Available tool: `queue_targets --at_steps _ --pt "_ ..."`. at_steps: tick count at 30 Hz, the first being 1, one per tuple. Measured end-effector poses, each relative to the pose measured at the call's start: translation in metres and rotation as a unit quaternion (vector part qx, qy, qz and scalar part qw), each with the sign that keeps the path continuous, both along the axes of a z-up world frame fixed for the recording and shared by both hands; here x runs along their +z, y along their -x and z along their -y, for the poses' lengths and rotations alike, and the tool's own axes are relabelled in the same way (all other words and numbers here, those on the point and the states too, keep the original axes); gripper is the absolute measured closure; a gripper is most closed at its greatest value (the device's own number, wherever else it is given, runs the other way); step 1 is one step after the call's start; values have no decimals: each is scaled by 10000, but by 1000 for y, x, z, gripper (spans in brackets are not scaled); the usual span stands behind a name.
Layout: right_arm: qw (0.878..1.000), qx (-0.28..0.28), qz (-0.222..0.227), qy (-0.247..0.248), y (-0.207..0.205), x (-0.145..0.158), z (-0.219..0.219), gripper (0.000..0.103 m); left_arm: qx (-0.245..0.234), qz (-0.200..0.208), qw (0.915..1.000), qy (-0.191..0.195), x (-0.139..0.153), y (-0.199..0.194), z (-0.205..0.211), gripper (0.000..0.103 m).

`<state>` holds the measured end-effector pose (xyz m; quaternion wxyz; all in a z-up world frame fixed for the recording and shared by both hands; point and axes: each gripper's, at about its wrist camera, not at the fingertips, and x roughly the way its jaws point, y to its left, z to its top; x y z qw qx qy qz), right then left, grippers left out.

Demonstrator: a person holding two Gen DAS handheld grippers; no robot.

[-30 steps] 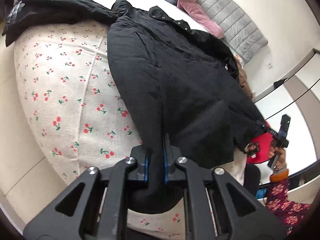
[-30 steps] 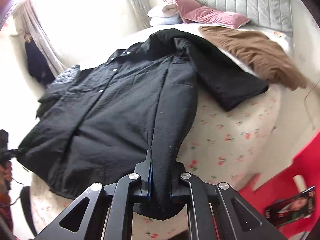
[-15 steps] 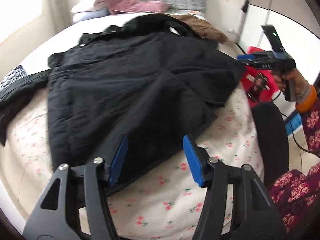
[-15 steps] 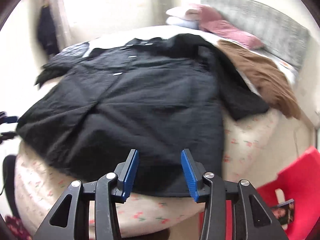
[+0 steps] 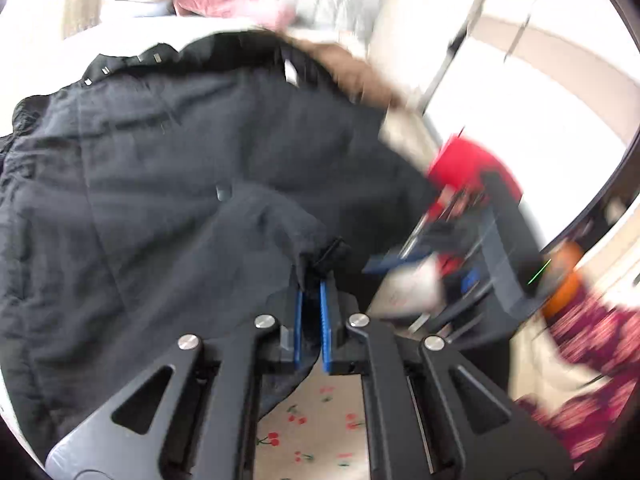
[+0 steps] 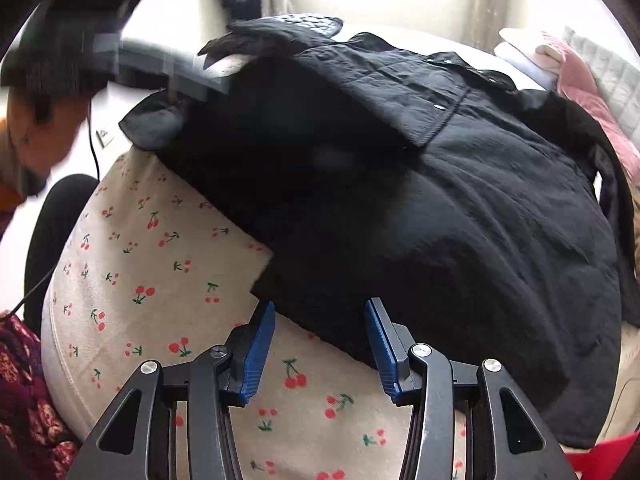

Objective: Fold large clothes

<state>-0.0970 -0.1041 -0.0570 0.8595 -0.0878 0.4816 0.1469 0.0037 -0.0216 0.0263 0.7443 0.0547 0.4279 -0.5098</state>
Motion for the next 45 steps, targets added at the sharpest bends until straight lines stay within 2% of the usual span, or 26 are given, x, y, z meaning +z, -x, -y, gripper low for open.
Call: queue_targets --at_steps 1,3,4,7,8,9,10,12,15,17,19,23,26,28,31,32,35,37,38,39,40,41,45 --pt "9999 2 64 81 -3 0 -3 64 38 -104 9998 140 8 -4 -3 95" --pt "9998 75 163 62 -12 0 -8 98 40 -315 9987 405 18 -13 -4 95" --pt "9999 107 108 -24 -15 -1 -10 98 6 -377 9982 462 20 -12 -3 95" --pt "9961 468 -475 -578 -26 -14 -20 99 -198 -520 9972 501 13 -5 15 95" --pt "9941 631 -569 -682 -22 -14 -25 99 -392 -607 9966 403 5 -3 24 91" --pt "9911 798 -703 -805 -17 -13 -28 98 -656 -811 9942 246 -6 2 35 78" --pt "9900 864 -703 -867 -10 -9 -28 98 -846 -1007 9913 88 -16 4 42 75" --pt "9911 833 -585 -852 5 -1 -20 93 -1011 -1091 9884 -295 -29 12 48 72" --pt "9963 334 -362 -706 19 10 8 85 -1069 -906 9901 52 -20 7 41 71" --pt "9970 29 -224 -734 19 19 26 80 -874 -722 9931 301 -13 -3 37 71" --pt "9961 -412 -24 -781 10 26 46 76 -675 -537 9957 353 -16 -12 40 70" --pt "9887 -1244 236 -808 -21 23 77 61 -588 -533 9967 -166 -57 -19 64 70" --pt "9835 -1589 73 -858 -41 1 90 60 -598 -604 9952 -490 -95 -15 67 67" --pt "9768 -1847 -501 -959 -55 -24 102 58 -487 -627 9965 -266 -104 -14 56 66" --pt "9659 -2147 -723 -1253 -59 -25 119 58 -452 -995 9938 -226 -99 -12 42 59" --pt "9660 -2143 -818 -1196 -56 -25 119 58 -516 -1011 9932 -260 -96 -9 39 49" --pt "9706 -1980 -983 -954 -47 -20 115 58 -557 -633 9942 -672 -83 5 33 36" --pt "9675 -2020 -1032 -1121 -41 -9 122 55 -484 -425 9941 -868 -71 10 29 33" --pt "9649 -2078 -958 -1286 -41 -4 133 51 -409 -333 9948 -867 -61 10 26 32" --pt "9617 -2182 -815 -1443 -40 5 145 45 -319 -249 9957 -837 -52 6 25 26" --pt "9589 -2301 -691 -1509 -38 11 156 41 -206 -145 9965 -803 -42 3 22 21" --pt "9554 -2463 -568 -1527 -40 18 169 36 -65 -12 9970 -768 -31 -1 19 20" --pt "9285 -3411 -69 -1466 -47 34 234 32 465 403 9954 -738 3 -24 12 15"
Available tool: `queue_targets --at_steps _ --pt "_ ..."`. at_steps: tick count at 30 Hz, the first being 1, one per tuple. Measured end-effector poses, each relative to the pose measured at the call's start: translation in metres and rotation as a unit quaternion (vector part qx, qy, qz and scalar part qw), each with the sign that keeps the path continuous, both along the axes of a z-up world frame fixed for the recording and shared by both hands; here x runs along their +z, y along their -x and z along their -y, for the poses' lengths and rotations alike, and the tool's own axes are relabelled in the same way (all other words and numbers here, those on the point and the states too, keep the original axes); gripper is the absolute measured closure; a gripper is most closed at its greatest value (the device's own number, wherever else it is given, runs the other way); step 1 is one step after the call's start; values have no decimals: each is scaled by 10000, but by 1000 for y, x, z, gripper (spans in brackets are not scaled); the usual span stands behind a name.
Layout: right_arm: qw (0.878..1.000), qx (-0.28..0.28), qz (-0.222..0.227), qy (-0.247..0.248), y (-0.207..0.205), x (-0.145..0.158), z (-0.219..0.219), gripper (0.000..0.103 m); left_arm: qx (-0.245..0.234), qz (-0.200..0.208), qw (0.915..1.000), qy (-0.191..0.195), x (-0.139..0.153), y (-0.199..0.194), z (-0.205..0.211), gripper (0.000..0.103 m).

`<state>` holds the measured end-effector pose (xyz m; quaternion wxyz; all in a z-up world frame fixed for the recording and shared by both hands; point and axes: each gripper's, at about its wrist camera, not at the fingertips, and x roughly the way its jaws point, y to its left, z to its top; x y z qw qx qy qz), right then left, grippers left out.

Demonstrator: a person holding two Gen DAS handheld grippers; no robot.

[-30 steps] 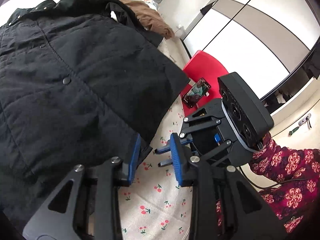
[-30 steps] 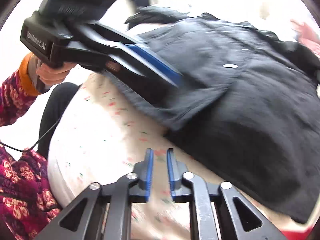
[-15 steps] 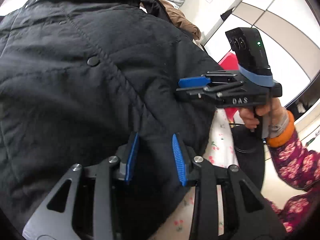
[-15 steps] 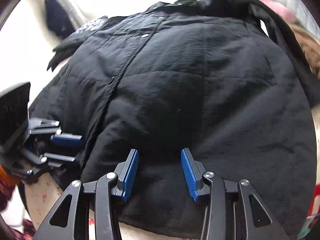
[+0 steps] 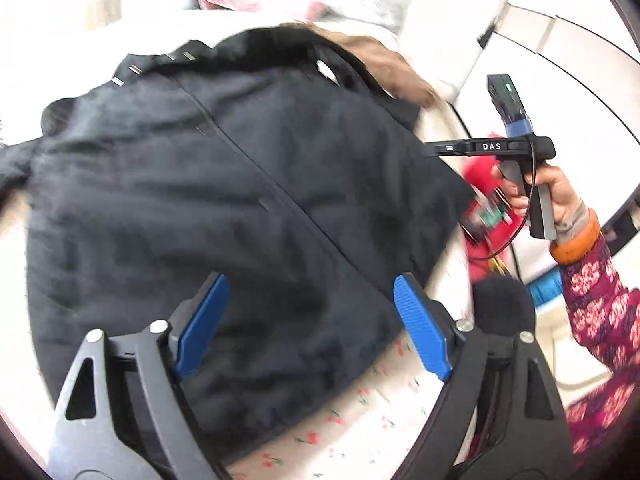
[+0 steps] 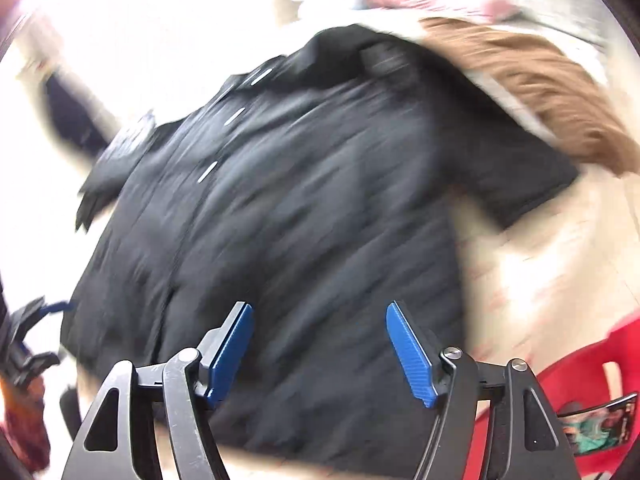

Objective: Fold large clothes

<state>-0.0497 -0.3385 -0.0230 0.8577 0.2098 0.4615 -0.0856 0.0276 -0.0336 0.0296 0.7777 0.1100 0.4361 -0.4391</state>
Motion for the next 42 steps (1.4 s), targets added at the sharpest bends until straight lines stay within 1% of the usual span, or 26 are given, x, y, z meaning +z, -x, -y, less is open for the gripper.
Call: queue_targets --at_steps 2,4,5,9,12,13,14,15,16,17,18,20,22,23,24,26,28,30,32,34,36,37,38,39,40,42 --pt "9982 -538 3 275 1 2 40 32 165 276 9995 -74 10 -17 2 12" --pt "9936 -959 -176 574 -2 -3 79 32 261 575 9976 -272 15 -37 13 12" --pt "9911 -1182 -251 564 -5 -6 99 32 323 681 9964 -388 16 -49 18 12" --pt "9775 -2101 -204 -27 -5 -38 175 32 373 796 9934 -741 11 -98 54 12" --pt "9726 -2307 -168 -248 -16 -63 203 33 376 741 9929 -852 4 -131 83 12" --pt "9728 -2313 -106 -55 -24 -67 203 33 347 723 9931 -859 1 -142 94 12" --pt "9730 -2294 -21 264 -30 -66 201 43 329 743 9928 -882 -2 -153 106 12" --pt "9727 -2260 -4 521 -37 -65 196 76 325 769 9925 -888 -6 -163 118 12" --pt "9721 -2242 -20 691 -41 -63 194 87 293 770 9925 -898 -10 -173 130 12" --pt "9729 -2161 32 823 -43 -57 190 92 253 778 9925 -909 -14 -185 144 13" --pt "9722 -2101 104 1032 -42 -45 184 94 225 846 9919 -920 -17 -194 156 16" --pt "9675 -1931 277 1608 -38 -14 173 95 159 1074 9892 -989 -23 -214 182 19" --pt "9555 -1804 463 2288 -36 28 167 96 173 1242 9869 -1012 -29 -235 206 25" --pt "9487 -1776 490 2568 -38 48 169 96 201 1246 9872 -978 -33 -247 219 28" --pt "9421 -1781 489 2800 -41 63 173 96 256 1217 9877 -945 -37 -260 233 34" --pt "9187 -1816 405 3485 -53 96 187 96 406 1094 9900 -793 -47 -284 257 43" --pt "8981 -1888 324 3958 -67 122 206 96 577 943 9916 -666 -59 -304 281 47" --pt "8844 -1916 176 4251 -86 135 228 96 762 851 9923 -477 -70 -323 305 50" --pt "8737 -1928 -224 4460 -116 128 255 96 900 808 9920 -353 -80 -339 328 50" --pt "8647 -2007 -732 4547 -140 99 296 93 1096 790 9905 -252 -92 -354 347 50" --pt "8606 -2313 -1214 4371 -147 66 326 90 1344 712 9878 -327 -104 -368 361 50" --pt "8545 -2576 -1420 4282 -142 55 337 89 1429 673 9865 -424 -110 -374 367 49" --pt "8489 -2793 -1498 4229 -135 47 344 84 1512 666 9846 -575 -114 -379 374 49" --pt "8498 -2899 -1414 4170 -124 42 345 81 1557 716 9832 -625 -114 -381 378 49" --pt "8553 -2881 -1277 4113 -118 42 340 80 1582 802 9821 -631 -113 -382 381 47" --pt "8697 -2660 -908 4057 -121 44 320 65 1567 905 9817 -595 -110 -382 385 42"
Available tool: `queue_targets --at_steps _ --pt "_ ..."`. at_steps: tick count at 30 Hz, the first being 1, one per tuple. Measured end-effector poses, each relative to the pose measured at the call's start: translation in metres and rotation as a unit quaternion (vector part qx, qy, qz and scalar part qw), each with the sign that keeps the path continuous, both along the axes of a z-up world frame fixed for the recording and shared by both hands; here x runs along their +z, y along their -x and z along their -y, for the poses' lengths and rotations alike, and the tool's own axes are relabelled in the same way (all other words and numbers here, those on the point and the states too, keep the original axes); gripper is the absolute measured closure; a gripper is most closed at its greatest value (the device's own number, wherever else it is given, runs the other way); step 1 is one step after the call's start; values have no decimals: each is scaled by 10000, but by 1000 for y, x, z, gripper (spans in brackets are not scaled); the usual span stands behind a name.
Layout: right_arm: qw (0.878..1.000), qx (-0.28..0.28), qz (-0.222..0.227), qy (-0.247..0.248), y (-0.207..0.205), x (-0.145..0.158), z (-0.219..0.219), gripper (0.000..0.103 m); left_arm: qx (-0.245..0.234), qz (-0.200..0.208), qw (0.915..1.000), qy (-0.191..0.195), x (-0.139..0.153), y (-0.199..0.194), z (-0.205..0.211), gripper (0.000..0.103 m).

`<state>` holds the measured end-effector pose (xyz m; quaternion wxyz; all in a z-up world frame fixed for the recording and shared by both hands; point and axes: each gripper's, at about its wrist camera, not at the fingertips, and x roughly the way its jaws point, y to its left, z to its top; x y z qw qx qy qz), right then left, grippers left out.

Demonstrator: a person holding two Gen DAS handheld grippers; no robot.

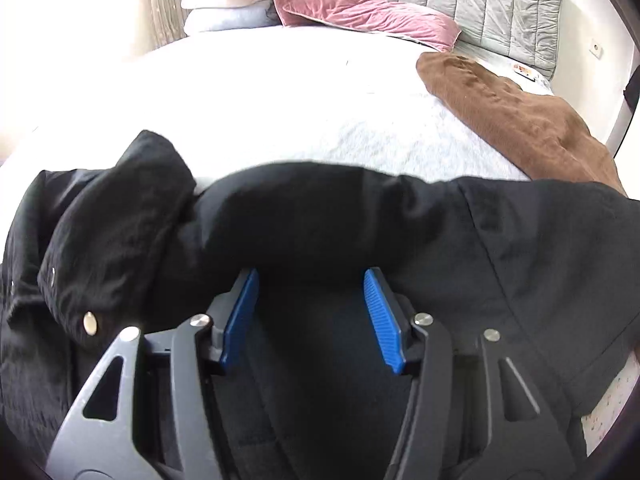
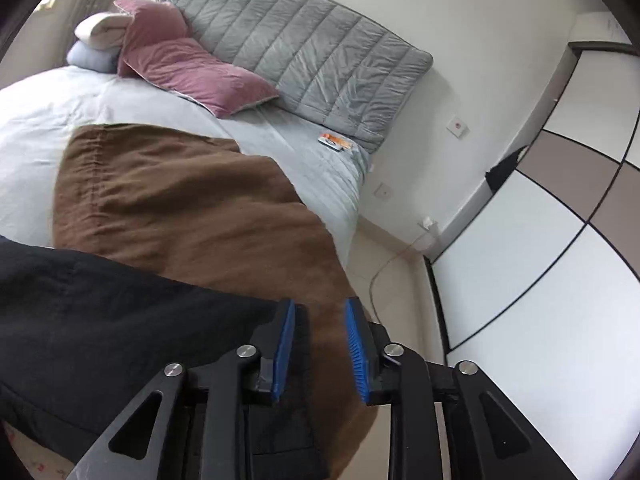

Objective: Fold large clothes

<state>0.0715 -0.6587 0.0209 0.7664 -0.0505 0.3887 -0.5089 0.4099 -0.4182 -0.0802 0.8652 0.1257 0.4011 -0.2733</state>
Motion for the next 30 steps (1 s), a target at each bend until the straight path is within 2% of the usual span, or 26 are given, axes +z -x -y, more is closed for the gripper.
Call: queue_targets --at_steps 3,6,7,9,10,11,13,16,18,21,23,25,28,30 --pt "9959 818 214 -306 -31 0 -37 54 40 -116 9999 -19 -1 2 -1 40" --pt "9840 1441 405 -964 -82 -22 -47 52 -172 -444 9985 261 8 17 -15 39" --pt "9782 1605 483 -1227 -95 -33 -51 52 -224 -459 9982 304 13 23 -24 32" --pt "9742 1572 514 -1539 -103 -57 -54 52 -269 -426 9984 266 27 33 -44 25" --pt "9725 1548 457 -1682 -106 -71 -46 52 -292 -422 9983 290 33 37 -57 25" --pt "9741 1392 224 -1767 -108 -87 -38 52 -300 -442 9982 263 39 39 -73 25" --pt "9847 777 -533 -1466 -106 -108 -24 52 -205 -485 9984 203 51 44 -104 25" --pt "9868 744 -403 -1383 -94 -87 -32 51 34 -443 9988 205 71 46 -169 20" --pt "9836 1000 -232 -1484 -91 -66 -50 51 299 -348 9988 153 81 44 -221 19" --pt "9798 1395 -201 -1418 -97 -35 -91 42 908 -227 9956 23 92 40 -307 19" --pt "9746 1667 -141 -1490 -102 -20 -118 39 1429 -234 9895 49 100 34 -371 19" --pt "9683 1939 -20 -1572 -109 -7 -151 37 2029 -140 9791 43 106 29 -433 19" --pt "9569 2292 48 -1784 -121 5 -200 34 2806 33 9598 -19 112 25 -521 19" --pt "9484 2532 7 -1907 -133 7 -233 34 3327 8 9430 31 110 21 -574 19"
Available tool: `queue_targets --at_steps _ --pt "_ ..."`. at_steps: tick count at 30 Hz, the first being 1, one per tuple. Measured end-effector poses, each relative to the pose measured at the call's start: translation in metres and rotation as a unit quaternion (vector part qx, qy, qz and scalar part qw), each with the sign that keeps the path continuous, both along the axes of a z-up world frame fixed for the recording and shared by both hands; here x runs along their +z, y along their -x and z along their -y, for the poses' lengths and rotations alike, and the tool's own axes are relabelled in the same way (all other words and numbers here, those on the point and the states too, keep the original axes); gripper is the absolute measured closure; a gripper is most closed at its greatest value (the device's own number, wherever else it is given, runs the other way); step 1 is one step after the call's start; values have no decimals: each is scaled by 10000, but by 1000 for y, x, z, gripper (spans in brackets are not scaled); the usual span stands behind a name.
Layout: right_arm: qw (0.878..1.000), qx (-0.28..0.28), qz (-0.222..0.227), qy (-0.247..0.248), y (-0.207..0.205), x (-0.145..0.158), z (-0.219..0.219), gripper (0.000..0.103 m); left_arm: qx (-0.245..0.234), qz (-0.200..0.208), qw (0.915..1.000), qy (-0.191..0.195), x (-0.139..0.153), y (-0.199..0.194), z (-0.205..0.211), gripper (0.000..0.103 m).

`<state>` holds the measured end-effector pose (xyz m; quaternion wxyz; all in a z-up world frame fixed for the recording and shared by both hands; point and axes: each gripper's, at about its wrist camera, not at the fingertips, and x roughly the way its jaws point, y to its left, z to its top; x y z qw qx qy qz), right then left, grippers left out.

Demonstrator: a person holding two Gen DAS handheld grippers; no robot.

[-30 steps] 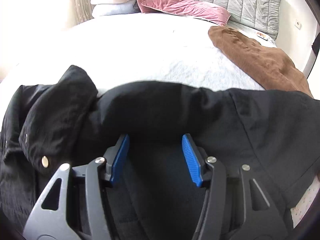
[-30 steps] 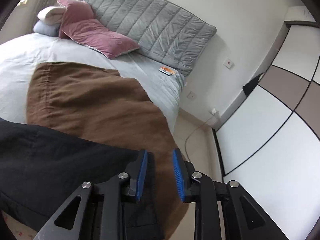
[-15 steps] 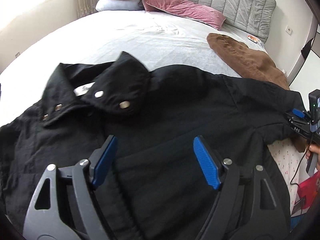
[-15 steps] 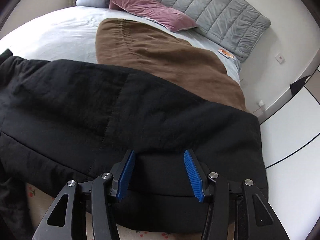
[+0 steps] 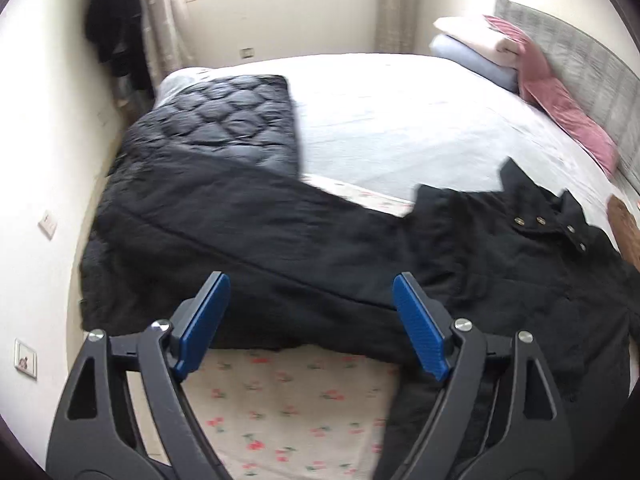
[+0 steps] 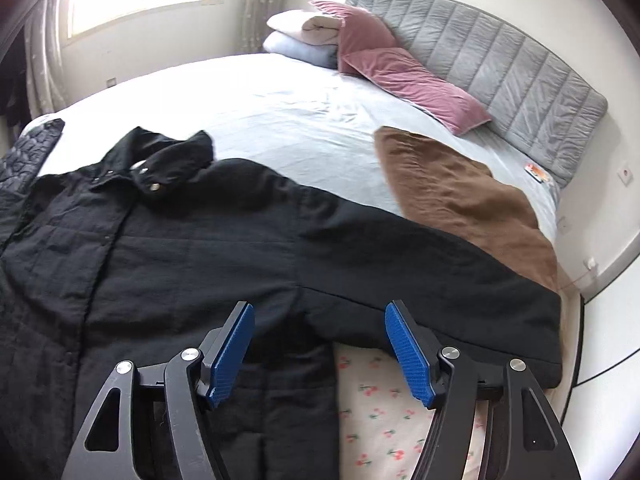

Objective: Fold large clothes

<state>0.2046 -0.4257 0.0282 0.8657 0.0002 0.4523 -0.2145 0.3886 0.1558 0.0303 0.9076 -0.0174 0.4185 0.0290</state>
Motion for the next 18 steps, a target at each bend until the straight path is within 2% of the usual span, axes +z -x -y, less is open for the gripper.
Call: queue_targets --at_steps 2,5,9,11,12,14,15,16,17,18 --pt "9998 193 -36 -66 -15 -1 -27 34 476 -18 9986 211 -5 -4 -49 19" --pt "9987 435 -65 -271 -34 -4 -63 34 1008 -129 9938 457 -22 -14 -98 19" --pt "9961 652 -185 -559 -57 -13 -102 34 1611 -410 9834 724 -60 -36 -143 19" --pt "9951 738 -259 -600 -66 -22 -119 34 1737 -366 9788 1024 -73 -48 -156 20" --pt "9947 790 -322 -581 -73 -26 -128 34 1826 -205 9763 1148 -75 -52 -160 27" --pt "9936 907 -429 -512 -89 -36 -148 34 1920 109 9726 1306 -71 -60 -164 56" --pt "9927 986 -468 -504 -99 -41 -160 34 1955 224 9713 1337 -67 -62 -163 84" --pt "9919 1054 -475 -521 -107 -45 -171 34 1930 390 9702 1411 -60 -62 -162 94" --pt "9909 1133 -468 -549 -115 -49 -182 34 1886 757 9664 1575 -49 -54 -160 95" --pt "9896 1238 -443 -581 -125 -52 -195 34 1815 1331 9588 1735 -34 -38 -160 95"
